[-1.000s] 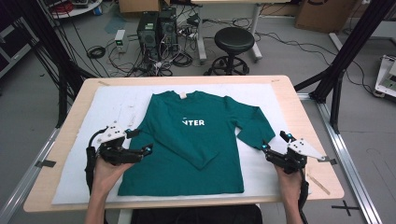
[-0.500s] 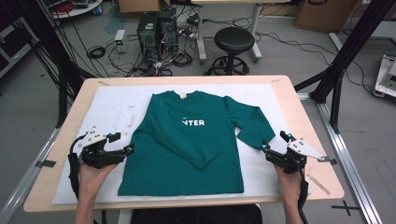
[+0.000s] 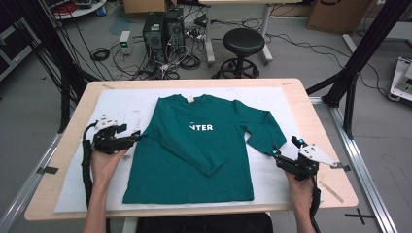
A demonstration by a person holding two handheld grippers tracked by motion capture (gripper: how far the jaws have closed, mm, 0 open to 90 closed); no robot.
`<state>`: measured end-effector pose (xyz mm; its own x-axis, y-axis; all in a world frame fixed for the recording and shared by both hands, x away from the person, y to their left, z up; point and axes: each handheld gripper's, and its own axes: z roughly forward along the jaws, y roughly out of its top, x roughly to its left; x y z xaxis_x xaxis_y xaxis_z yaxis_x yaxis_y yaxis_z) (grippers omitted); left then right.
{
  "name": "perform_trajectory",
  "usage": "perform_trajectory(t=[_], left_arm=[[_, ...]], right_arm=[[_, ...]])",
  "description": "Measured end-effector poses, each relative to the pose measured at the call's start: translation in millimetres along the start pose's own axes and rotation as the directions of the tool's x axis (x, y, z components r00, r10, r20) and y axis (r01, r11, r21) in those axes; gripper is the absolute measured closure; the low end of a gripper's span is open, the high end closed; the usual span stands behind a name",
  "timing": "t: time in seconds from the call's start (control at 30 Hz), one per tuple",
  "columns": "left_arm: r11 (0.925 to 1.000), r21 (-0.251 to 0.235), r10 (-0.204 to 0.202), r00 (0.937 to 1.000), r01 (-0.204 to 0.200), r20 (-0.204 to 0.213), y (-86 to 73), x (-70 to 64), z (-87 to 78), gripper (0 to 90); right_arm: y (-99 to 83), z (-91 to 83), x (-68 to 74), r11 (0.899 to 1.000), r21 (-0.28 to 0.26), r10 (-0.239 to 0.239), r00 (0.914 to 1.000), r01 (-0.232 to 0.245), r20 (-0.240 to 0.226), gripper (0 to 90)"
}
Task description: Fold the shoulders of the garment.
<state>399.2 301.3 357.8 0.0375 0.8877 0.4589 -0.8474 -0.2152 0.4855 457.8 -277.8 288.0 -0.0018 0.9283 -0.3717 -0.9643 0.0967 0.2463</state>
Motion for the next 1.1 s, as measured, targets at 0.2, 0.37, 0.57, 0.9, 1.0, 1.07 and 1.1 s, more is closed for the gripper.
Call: perform_trajectory(t=[0.2,0.37,0.57,0.9,1.0,1.07,1.1], left_arm=[[0.9965,0.076,0.034,0.9993,-0.035,0.019,11.5,-8.3,32.4,33.4],[0.9972,0.068,0.028,0.9995,-0.029,0.012,13.3,-9.3,37.6,33.1],[0.9950,0.091,0.046,0.9984,-0.043,-0.033,11.2,-4.1,40.6,32.9],[0.9794,0.193,0.087,0.9879,-0.061,-0.129,2.0,5.5,55.3,33.4],[0.9781,0.208,0.051,0.9798,-0.010,-0.193,-1.0,18.5,52.9,33.4],[0.9784,0.207,0.036,0.9782,0.007,-0.204,-1.9,22.2,52.8,33.4],[0.9789,0.204,0.036,0.9772,0.007,-0.209,-1.8,22.4,52.5,33.4]], right_arm=[[0.1,0.1,-0.3,1.000,0.004,0.003,1.0000,-0.003,-0.002,20.4],[0.0,-0.2,-0.1,1.000,0.000,0.001,1.0000,-0.001,0.000,20.4],[0.3,0.6,-0.2,1.000,0.006,0.002,1.0000,-0.002,0.001,20.4],[0.3,0.5,0.2,1.000,0.005,-0.001,1.0000,0.001,0.004,20.4],[0.3,0.5,0.1,1.000,0.006,-0.001,1.0000,0.001,0.002,20.4],[0.3,0.5,0.1,1.000,0.006,-0.001,1.0000,0.001,0.003,20.4],[0.3,0.5,0.2,1.000,0.006,0.000,1.0000,0.000,0.002,20.4]])
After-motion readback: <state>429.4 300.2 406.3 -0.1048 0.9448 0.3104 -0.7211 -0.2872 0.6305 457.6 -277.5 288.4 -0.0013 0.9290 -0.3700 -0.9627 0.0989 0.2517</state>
